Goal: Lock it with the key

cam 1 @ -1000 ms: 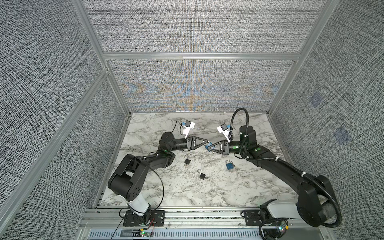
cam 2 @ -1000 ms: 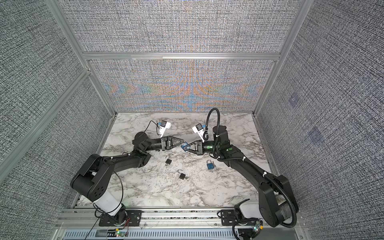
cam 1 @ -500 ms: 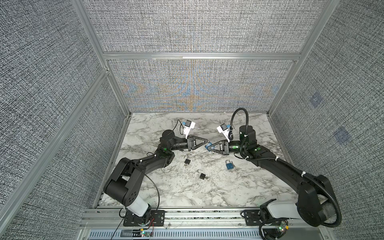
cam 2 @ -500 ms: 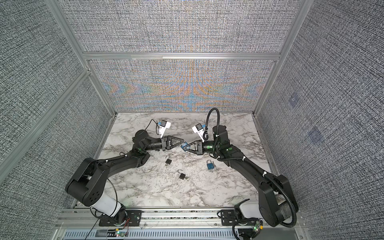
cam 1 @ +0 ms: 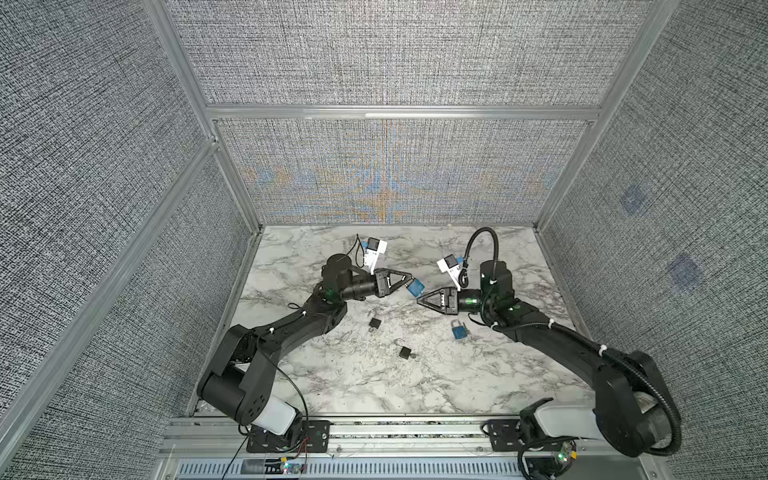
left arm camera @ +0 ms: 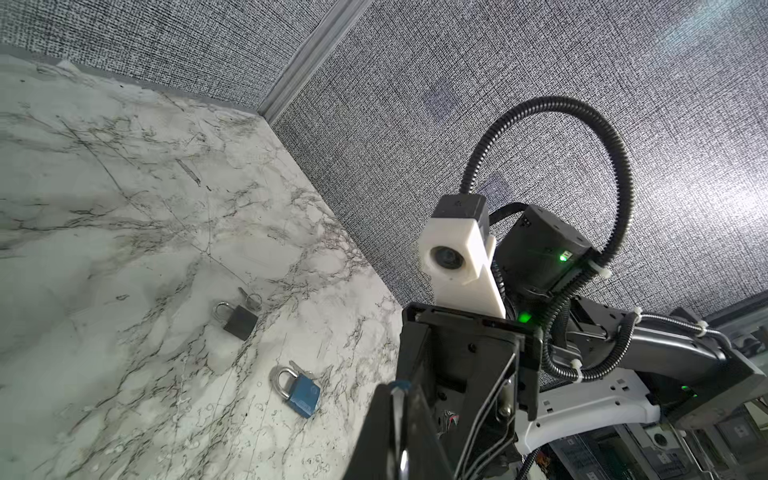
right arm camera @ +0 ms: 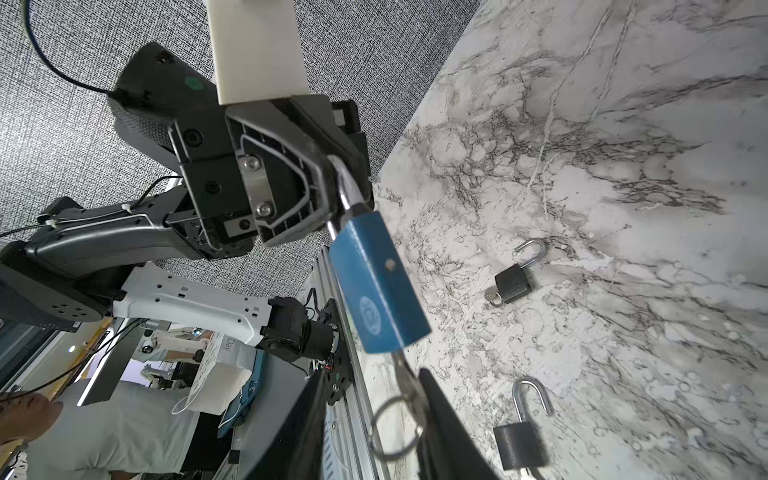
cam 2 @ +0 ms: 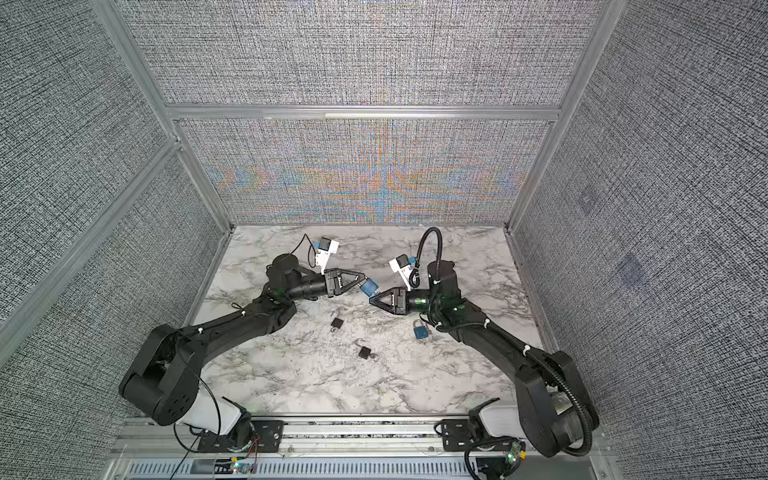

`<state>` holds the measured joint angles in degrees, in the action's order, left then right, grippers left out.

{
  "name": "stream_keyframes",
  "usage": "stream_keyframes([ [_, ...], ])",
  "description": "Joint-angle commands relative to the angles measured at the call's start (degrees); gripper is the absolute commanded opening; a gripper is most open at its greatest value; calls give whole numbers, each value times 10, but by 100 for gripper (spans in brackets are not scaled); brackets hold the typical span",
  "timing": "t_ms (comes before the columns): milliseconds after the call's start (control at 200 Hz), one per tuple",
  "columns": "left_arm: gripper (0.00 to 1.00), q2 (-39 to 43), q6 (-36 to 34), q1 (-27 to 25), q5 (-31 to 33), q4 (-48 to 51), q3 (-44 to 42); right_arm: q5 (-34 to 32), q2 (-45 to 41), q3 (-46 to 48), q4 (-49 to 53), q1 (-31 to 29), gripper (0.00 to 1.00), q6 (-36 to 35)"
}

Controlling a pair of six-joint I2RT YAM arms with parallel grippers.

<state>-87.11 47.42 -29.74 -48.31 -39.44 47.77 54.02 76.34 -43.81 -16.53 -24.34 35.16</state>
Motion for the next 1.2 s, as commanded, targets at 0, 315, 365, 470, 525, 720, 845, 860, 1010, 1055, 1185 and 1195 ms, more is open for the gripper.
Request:
stream_keyframes([
  [0, 0, 6, 3, 1, 10, -9, 2, 0, -6, 0, -25, 4, 36, 1],
  [315, 0, 23, 3, 2, 11, 3, 7, -19, -21, -10, 25, 27, 42, -32],
  [365, 0, 24, 3, 2, 10, 5, 9, -18, -23, -15, 27, 27, 42, -34],
  [470, 0, 22, 5, 2, 9, 3, 11, -17, -22, -27, 27, 26, 42, -33],
  [525, 0, 19, 7, 2, 8, 0, 12, -17, -21, -31, 28, 25, 42, -35],
  [720, 0, 16, 17, 1, 6, -15, 11, -12, -5, -41, 20, 20, 41, -32],
  [845, 0, 13, 21, 2, 8, -18, 11, -7, 3, -43, 11, 17, 31, -27],
  [860, 0, 13, 21, 2, 8, -18, 11, -7, 3, -43, 10, 16, 30, -25],
  [1010, 0, 13, 25, 2, 12, -21, 9, -5, 6, -39, 1, 15, 18, -20],
  [1055, 0, 13, 26, 3, 13, -21, 9, -3, 6, -37, -1, 14, 14, -19],
  [1185, 0, 16, 30, 6, 20, -21, 7, -1, 3, -31, -6, 15, 7, -14],
  [1195, 0, 15, 30, 7, 21, -21, 7, -1, 4, -31, -6, 15, 7, -14],
])
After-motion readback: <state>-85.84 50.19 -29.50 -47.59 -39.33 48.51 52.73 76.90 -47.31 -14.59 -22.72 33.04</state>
